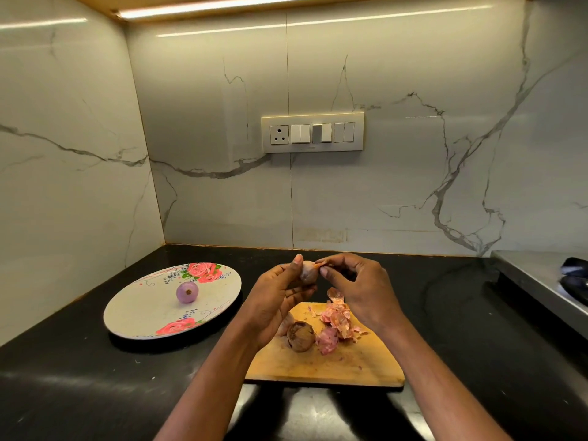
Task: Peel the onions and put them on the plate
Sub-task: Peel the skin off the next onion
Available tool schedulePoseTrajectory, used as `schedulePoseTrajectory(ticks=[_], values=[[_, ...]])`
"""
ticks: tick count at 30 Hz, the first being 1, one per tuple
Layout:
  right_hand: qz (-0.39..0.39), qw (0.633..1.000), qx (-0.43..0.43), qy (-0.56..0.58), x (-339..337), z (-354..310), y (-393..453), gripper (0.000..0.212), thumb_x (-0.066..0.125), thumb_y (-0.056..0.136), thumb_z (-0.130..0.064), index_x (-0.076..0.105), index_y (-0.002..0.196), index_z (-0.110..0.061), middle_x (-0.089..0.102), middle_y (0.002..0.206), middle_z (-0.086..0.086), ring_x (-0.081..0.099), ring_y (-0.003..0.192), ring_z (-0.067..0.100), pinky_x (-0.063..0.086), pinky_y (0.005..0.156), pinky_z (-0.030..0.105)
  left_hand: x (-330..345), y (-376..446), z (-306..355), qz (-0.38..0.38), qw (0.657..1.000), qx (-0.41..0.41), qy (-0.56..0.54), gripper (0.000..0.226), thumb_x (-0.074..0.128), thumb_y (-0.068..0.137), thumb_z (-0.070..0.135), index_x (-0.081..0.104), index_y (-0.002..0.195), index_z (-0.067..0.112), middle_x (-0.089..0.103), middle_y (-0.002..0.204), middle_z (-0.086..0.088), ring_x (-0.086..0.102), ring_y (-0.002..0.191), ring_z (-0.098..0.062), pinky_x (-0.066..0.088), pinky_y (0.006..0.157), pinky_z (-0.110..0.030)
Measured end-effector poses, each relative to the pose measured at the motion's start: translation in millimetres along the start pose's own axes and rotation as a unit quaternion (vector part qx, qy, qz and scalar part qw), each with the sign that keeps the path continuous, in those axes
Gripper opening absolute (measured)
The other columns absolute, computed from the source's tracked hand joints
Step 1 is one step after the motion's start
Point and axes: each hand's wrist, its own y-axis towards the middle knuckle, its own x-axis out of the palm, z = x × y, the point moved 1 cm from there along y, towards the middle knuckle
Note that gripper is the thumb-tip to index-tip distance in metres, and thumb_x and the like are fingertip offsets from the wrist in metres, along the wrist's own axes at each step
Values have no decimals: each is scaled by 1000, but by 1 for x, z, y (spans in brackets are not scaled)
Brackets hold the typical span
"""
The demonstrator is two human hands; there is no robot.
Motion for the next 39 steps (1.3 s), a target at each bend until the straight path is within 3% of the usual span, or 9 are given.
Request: schedulePoseTrajectory(ticks=[6, 12, 17, 20, 23, 27, 31, 35, 39], values=[[36, 999, 11, 7, 0, -1, -1, 7, 71, 89, -27, 74, 95, -30, 71, 83, -14, 66, 83, 3, 55, 69, 16, 2, -2, 2, -32, 999, 22, 3, 50, 73, 76, 24, 63, 123, 12, 70, 119, -12, 66, 113, -26, 55, 89, -30], [25, 1000, 17, 7, 0, -1, 0, 12, 69, 92, -30, 74, 102, -27, 71, 92, -14, 66, 93, 4, 54, 74, 14, 1, 0, 0, -17, 1000, 13, 17, 36, 57, 97, 33, 59, 124, 9, 67, 114, -17, 72, 93, -22, 58, 80, -28], [-32, 998, 27, 50, 1, -4, 0, 29, 74, 78, -50, 71, 104, -40, 72, 95, -21, 65, 99, 1, 58, 80, 23, 0, -1, 0, -11, 1000, 4, 26, 41, 54, 97, 39, 64, 120, 7, 69, 112, -17, 71, 94, -21, 58, 80, -28], [-18, 997, 34, 68, 1, -3, 0, 20, 77, 81, -38, 78, 100, -31, 75, 93, -16, 68, 95, 5, 59, 78, 29, 0, -1, 0, -7, 1000, -10, 28, 39, 53, 99, 39, 66, 117, 8, 68, 112, -19, 68, 97, -24, 58, 81, -28], [-2, 993, 52, 110, -2, -2, 2, 14, 76, 86, -26, 80, 99, -24, 76, 93, -8, 69, 93, 7, 58, 70, 21, 1, -2, 3, -36, 999, -17, 19, 39, 60, 93, 35, 68, 118, 6, 72, 103, -12, 67, 94, -20, 56, 79, -26], [1, 995, 52, 91, -4, -2, 2, 13, 73, 89, -26, 78, 101, -24, 76, 93, -8, 67, 94, 4, 54, 68, 15, 0, -3, 4, -55, 998, -17, 12, 41, 66, 82, 25, 68, 119, 8, 70, 109, -11, 64, 95, -18, 55, 77, -24], [11, 997, 47, 57, 0, 0, 3, 18, 69, 93, -28, 75, 108, -21, 74, 96, -7, 67, 95, 6, 53, 66, 14, 1, -3, 2, -45, 999, -20, 6, 43, 61, 90, 30, 59, 127, 7, 64, 118, -19, 69, 89, -20, 58, 74, -25], [15, 999, 45, 26, -3, 0, 3, 18, 68, 94, -23, 73, 111, -19, 71, 101, -6, 65, 94, 5, 50, 61, 8, 2, -1, 2, -40, 999, -23, -15, 33, 53, 100, 29, 59, 124, 6, 66, 111, -20, 71, 88, -22, 60, 75, -27], [-50, 996, 58, -38, -8, 4, 2, 20, 68, 94, -28, 71, 114, -26, 71, 102, -12, 66, 96, 3, 49, 66, 7, -1, 0, 2, -14, 1000, -19, -6, 30, 52, 102, 30, 60, 120, 7, 67, 109, -18, 70, 89, -21, 58, 77, -28]])
